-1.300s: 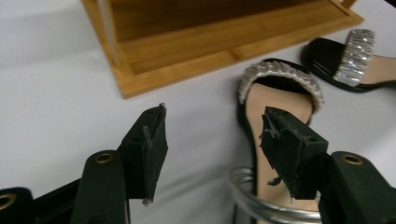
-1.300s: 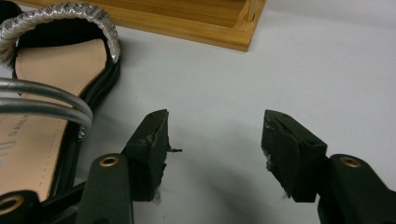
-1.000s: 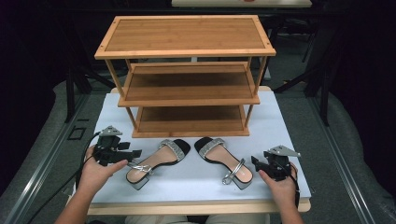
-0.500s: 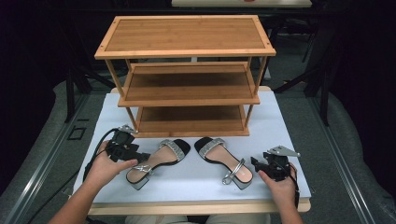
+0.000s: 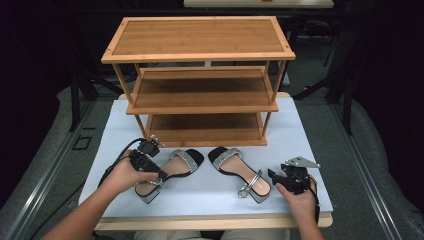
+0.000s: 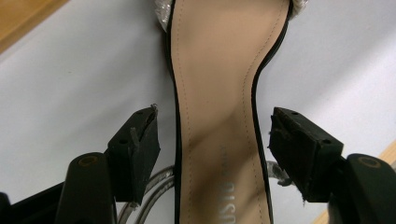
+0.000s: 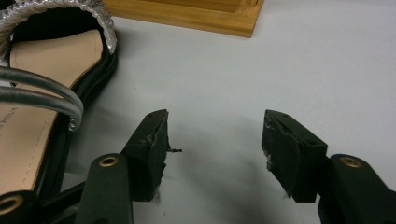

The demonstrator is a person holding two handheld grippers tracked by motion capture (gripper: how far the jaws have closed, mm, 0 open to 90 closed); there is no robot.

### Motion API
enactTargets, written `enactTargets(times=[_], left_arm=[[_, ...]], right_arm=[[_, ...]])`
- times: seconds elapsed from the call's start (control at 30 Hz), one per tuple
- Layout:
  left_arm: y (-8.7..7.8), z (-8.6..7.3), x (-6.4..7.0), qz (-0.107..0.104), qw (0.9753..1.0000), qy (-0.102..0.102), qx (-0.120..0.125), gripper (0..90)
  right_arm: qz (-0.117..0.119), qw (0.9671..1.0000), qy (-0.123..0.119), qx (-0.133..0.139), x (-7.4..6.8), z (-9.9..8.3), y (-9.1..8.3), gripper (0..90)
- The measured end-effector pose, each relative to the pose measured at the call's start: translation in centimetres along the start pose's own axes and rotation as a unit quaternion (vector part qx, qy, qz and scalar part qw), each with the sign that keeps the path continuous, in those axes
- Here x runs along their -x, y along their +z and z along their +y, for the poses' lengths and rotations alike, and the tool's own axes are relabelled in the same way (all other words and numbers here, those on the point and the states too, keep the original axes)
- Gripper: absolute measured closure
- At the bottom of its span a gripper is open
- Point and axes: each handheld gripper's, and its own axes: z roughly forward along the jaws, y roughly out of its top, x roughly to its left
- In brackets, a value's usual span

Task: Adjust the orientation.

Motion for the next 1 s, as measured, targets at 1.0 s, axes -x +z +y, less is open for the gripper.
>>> enactTargets(times=[1.0], left_arm=[[1.6, 0.5, -0.1, -0.012, 0.9988, -0.002, -0.048, 42.1]], right_arm=[[0.000, 1.0000, 0.004, 0.001, 0.0, -0.2, 0.2, 40.1]])
